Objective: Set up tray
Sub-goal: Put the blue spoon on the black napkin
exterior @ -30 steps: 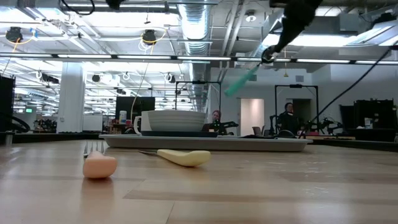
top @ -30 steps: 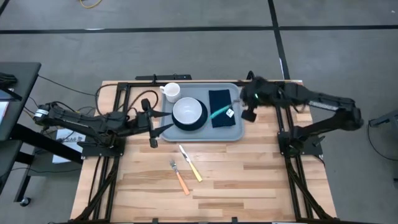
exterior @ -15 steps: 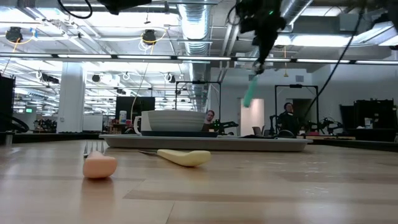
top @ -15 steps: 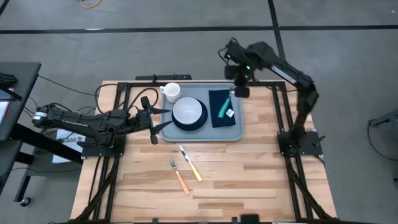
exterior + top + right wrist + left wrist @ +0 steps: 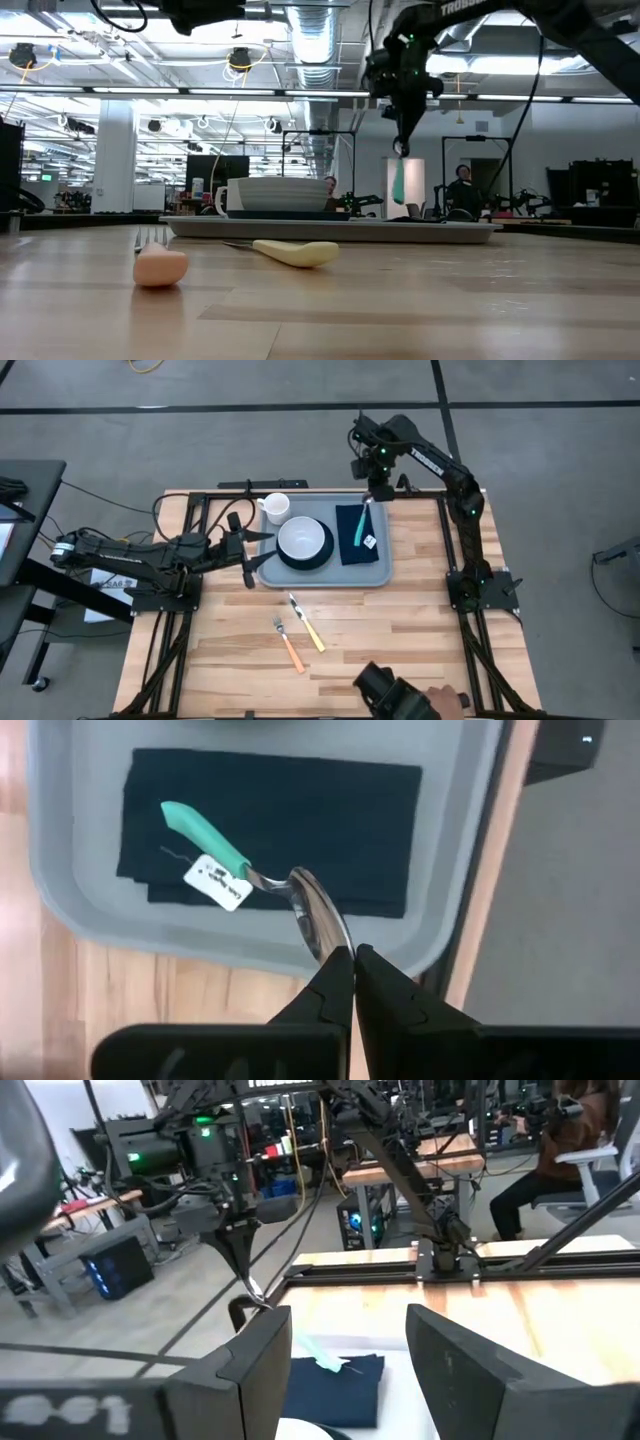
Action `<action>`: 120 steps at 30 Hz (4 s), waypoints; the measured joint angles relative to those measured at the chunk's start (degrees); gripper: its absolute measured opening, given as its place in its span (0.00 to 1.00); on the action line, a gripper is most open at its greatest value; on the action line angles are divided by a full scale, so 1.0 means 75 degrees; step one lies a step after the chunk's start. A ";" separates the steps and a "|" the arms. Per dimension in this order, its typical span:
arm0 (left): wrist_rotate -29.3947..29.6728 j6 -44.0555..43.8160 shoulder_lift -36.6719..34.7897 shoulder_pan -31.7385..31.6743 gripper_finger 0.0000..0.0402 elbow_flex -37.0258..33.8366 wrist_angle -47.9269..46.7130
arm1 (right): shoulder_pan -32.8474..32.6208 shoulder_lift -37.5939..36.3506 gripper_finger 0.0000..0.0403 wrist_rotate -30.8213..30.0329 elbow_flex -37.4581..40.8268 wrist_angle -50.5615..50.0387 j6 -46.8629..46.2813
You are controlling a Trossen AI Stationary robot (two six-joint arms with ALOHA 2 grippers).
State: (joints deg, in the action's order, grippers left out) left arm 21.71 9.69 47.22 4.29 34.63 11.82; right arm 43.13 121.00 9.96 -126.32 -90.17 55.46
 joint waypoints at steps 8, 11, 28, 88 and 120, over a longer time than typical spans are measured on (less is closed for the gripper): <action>-0.0096 -0.0576 0.0000 0.0006 0.47 0.0000 -0.0164 | -0.0046 0.0031 0.00 0.0515 0.0161 0.0017 0.0561; -0.0243 -0.0790 0.0000 0.0006 0.47 0.0000 -0.0277 | -0.0135 0.0023 0.00 0.0533 0.0332 0.0021 0.0682; -0.0294 -0.1387 0.0003 0.0029 0.47 0.0000 -0.0520 | -0.0340 0.0031 0.00 0.0451 0.1166 0.0400 0.1269; -0.0532 -0.1366 0.0006 0.0032 0.47 -0.0003 -0.0628 | 0.0100 0.3029 0.02 0.0869 -0.0498 0.1092 0.1157; -0.0532 -0.1468 0.0006 0.0032 0.47 -0.0003 -0.0785 | -0.0146 0.3029 0.02 -0.0076 -0.0493 0.1092 0.0442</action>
State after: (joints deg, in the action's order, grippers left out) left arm 17.72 -1.32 47.27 4.54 34.61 5.93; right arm 42.03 143.72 9.39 -130.02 -81.98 58.77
